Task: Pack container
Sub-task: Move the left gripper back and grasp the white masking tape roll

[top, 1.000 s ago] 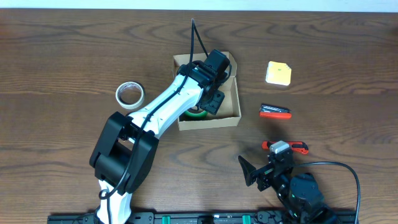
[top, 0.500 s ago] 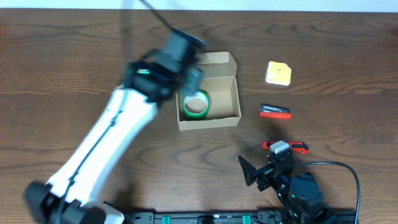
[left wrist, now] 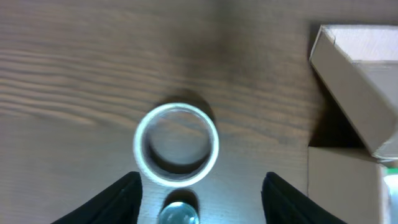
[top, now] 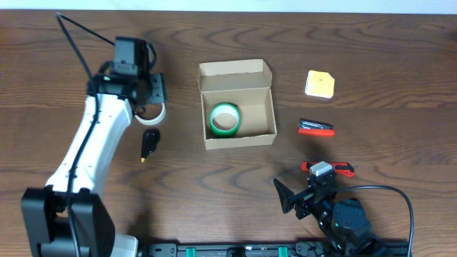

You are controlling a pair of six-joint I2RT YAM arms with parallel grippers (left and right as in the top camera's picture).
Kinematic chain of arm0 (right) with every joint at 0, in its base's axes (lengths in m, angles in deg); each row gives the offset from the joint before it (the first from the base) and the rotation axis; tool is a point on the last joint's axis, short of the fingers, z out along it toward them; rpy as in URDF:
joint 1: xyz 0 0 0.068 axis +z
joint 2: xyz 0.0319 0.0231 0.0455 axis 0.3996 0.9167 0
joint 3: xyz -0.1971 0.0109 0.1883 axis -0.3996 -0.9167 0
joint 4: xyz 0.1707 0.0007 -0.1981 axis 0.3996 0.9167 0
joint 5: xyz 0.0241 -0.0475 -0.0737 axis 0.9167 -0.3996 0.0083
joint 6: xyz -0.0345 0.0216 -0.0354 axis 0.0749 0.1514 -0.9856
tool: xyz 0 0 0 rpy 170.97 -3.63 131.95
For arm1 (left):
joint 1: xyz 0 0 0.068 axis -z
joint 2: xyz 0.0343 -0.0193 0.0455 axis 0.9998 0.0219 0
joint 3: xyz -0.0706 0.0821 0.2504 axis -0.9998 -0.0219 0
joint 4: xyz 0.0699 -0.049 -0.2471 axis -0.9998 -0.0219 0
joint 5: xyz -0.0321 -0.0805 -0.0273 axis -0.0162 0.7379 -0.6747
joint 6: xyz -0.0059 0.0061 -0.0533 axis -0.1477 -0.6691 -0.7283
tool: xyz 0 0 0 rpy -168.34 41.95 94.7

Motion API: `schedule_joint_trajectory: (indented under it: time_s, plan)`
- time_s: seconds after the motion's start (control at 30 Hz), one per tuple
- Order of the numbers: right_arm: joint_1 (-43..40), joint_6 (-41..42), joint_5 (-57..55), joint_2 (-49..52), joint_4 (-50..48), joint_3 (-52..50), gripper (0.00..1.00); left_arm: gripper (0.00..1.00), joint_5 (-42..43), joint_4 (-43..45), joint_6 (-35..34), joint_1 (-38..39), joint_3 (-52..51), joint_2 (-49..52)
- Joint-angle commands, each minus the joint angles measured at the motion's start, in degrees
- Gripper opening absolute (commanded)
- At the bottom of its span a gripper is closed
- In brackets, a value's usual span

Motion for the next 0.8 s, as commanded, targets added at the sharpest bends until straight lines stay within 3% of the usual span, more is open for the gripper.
schedule_joint_trajectory:
  time_s: [0.0,0.2,0.77]
  plan:
    - [0.4,-0.7,-0.4,-0.3,0.0,-0.2,0.99,0.66,1.7,3.7,0.8,0.8,-3.0,1.6]
    - [0.4,-0.7,-0.4,-0.3,0.0,-0.2,0.99,0.64,1.8,5.0,0.8,0.8,-3.5,8.0]
    - [0.4,-0.7,-0.4,-0.3,0.0,-0.2,0.99,0.49,2.8,6.5,0.8,0.8,-3.5,17.2]
